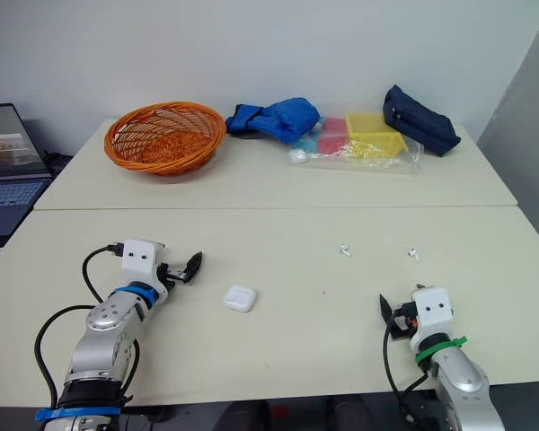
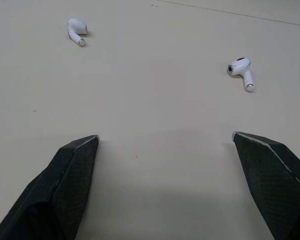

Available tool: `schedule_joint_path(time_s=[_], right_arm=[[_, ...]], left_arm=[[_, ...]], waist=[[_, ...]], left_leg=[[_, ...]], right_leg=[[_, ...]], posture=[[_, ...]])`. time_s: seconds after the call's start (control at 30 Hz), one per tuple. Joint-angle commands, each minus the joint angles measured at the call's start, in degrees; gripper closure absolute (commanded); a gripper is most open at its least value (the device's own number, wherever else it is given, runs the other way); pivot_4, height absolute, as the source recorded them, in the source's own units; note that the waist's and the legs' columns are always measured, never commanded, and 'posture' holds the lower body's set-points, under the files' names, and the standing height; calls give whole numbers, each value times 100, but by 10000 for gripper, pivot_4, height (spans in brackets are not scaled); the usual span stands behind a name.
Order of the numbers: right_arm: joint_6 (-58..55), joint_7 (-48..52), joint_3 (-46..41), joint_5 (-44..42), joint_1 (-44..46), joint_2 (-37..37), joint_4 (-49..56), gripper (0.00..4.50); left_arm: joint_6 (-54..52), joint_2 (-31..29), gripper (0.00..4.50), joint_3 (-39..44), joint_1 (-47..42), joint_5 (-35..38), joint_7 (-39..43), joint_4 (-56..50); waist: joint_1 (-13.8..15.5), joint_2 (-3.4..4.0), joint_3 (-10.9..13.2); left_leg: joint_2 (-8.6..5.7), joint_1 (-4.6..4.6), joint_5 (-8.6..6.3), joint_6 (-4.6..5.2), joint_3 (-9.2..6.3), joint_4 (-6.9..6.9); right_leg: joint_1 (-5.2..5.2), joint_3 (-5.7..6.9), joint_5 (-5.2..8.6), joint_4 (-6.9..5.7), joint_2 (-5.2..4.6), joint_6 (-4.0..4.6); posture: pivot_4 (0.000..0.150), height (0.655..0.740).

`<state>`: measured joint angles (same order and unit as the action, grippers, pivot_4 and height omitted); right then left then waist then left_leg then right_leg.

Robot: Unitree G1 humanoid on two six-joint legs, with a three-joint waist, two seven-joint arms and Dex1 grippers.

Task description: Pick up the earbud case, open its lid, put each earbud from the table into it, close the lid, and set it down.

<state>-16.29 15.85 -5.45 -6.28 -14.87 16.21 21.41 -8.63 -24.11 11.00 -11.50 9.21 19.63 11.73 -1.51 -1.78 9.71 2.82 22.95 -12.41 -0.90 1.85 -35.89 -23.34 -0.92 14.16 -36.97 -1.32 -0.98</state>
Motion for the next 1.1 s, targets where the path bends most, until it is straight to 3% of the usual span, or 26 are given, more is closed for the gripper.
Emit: schedule_joint_path(time_s=[0.03, 0.67, 0.93, 1.1], right_arm=[[47, -18, -31, -25, 76, 17, 142, 0], [-82, 553, 97, -199, 524, 308, 236, 0], [-298, 2045, 431, -966, 1138, 1125, 350, 0], [-350, 3397, 440, -1627, 2025, 1859, -134, 0]], left_arm=[[-121, -55, 88, 18, 105, -55, -16, -5], [-681, -335, 88, 330, 519, 580, 522, -1217], [-1147, -558, 88, 512, 1924, 1101, 1027, -3003], [-1040, -387, 88, 538, 3096, 1140, 1095, -3981]], waist=[[0, 0, 0], [-3, -12, 8], [-15, -23, 20], [-17, -33, 33]], left_leg=[[0, 0, 0, 0, 0, 0], [1, 9, -3, -4, 4, 6], [2, 10, -7, -10, 13, 9], [3, 11, -7, -10, 4, 8]], right_leg=[[0, 0, 0, 0, 0, 0], [-12, -1, 5, 0, 3, -1], [-18, -8, 10, 1, -3, 7], [-19, -8, 17, 2, -3, 19]], posture=[[1500, 7400], [1500, 7400], [1500, 7400], [1500, 7400]])
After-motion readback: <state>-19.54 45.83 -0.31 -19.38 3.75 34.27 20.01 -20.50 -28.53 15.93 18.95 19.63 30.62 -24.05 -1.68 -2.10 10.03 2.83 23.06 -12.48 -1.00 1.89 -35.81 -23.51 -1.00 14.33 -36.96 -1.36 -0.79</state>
